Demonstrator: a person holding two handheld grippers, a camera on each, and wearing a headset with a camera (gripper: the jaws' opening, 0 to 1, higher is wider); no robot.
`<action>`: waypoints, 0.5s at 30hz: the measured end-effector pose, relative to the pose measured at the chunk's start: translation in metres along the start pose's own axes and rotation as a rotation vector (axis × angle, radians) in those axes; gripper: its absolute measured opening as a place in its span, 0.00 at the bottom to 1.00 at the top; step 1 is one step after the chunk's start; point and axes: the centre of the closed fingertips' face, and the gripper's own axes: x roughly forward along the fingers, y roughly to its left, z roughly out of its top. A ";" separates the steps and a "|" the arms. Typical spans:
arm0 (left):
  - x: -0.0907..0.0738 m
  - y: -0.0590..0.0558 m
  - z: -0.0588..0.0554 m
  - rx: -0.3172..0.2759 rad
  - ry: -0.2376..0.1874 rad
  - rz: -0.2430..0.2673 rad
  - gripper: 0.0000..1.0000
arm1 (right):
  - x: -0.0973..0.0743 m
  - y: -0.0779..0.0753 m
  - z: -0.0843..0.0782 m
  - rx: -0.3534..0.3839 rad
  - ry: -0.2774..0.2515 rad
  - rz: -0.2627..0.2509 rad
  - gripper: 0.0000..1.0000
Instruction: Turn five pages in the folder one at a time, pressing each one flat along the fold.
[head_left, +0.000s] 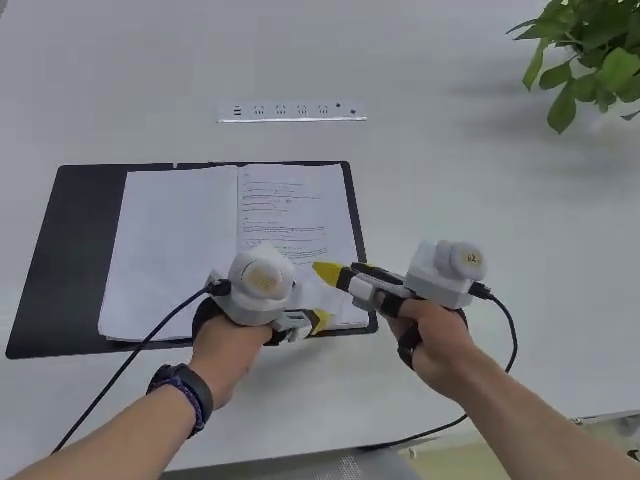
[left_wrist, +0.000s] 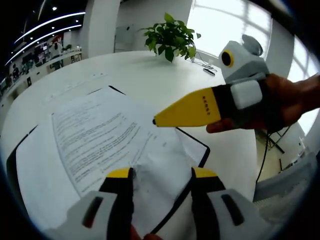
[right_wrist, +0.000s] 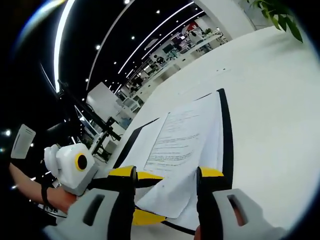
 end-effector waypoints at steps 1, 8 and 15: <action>-0.001 -0.001 0.000 -0.002 -0.002 -0.003 0.47 | -0.001 -0.001 0.000 0.003 0.001 -0.001 0.46; -0.008 -0.003 0.009 0.000 -0.020 -0.003 0.51 | -0.008 -0.003 0.000 0.027 -0.018 -0.006 0.37; -0.020 -0.004 0.014 0.011 -0.040 -0.002 0.56 | -0.011 -0.007 0.000 0.042 -0.034 -0.026 0.22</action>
